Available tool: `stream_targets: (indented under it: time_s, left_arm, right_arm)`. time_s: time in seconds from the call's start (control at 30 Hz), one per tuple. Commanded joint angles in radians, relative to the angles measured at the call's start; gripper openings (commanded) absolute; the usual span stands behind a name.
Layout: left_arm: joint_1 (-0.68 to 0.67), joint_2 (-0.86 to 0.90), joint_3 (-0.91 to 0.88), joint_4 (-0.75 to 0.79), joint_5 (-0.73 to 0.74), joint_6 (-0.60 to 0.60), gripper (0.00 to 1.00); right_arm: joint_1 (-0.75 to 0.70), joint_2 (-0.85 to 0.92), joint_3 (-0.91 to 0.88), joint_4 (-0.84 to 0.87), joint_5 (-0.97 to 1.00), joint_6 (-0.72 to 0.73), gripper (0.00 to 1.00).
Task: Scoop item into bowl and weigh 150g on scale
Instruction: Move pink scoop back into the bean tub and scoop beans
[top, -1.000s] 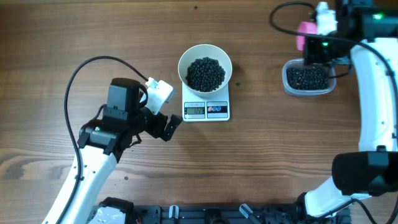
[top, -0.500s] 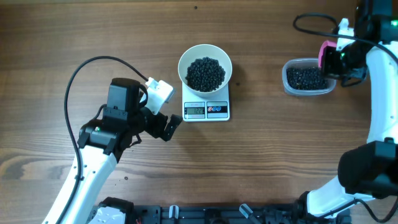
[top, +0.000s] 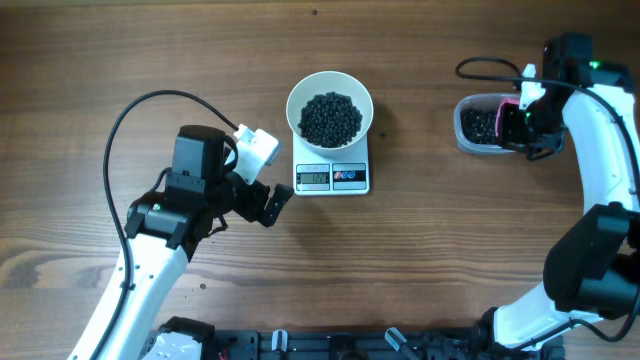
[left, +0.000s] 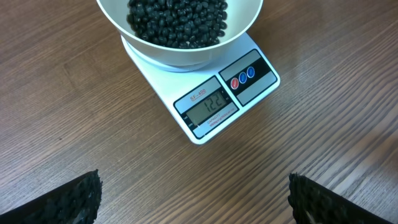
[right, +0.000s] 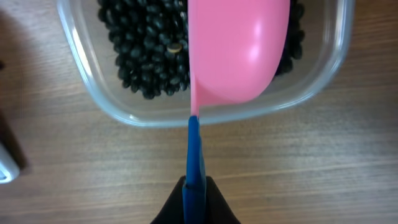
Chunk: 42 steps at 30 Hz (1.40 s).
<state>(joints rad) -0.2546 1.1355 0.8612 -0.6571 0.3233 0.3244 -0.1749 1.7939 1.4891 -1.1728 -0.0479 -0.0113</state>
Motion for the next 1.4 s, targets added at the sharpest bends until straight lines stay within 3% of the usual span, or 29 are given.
stream_targets:
  time_s: [0.0, 0.8, 1.37]
  left_arm:
    - [-0.003, 0.008, -0.010, 0.002, 0.016, 0.002, 1.00]
    - [-0.003, 0.008, -0.010, 0.002, 0.016, 0.002, 1.00]
    - [-0.003, 0.008, -0.010, 0.002, 0.016, 0.002, 1.00]
  right_arm:
    - [0.000, -0.015, -0.049, 0.040, 0.002, 0.013, 0.04]
    - [0.000, -0.006, -0.078, 0.151, 0.164, 0.032, 0.04]
    - [0.021, 0.082, -0.078, 0.140, 0.035, -0.013, 0.04]
